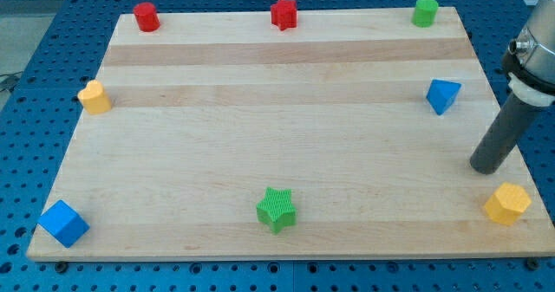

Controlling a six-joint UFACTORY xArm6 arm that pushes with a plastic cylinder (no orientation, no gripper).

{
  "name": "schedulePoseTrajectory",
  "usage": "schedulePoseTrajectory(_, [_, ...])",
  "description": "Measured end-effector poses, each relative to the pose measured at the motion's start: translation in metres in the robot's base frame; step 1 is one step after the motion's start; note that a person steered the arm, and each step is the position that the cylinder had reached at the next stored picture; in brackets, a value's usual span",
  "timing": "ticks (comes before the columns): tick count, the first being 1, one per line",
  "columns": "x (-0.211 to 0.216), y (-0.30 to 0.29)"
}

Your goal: Push the arm to the bottom

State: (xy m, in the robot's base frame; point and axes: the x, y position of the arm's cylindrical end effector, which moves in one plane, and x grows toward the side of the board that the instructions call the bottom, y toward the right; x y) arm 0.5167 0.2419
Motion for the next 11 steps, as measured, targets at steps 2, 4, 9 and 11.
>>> schedulePoseTrajectory(2, [0.000,0.000])
schedulePoseTrajectory(4, [-0.008,0.000])
schedulePoseTrajectory(9, [0.021,-0.100])
schedulePoseTrajectory(11, [0.100,-0.173])
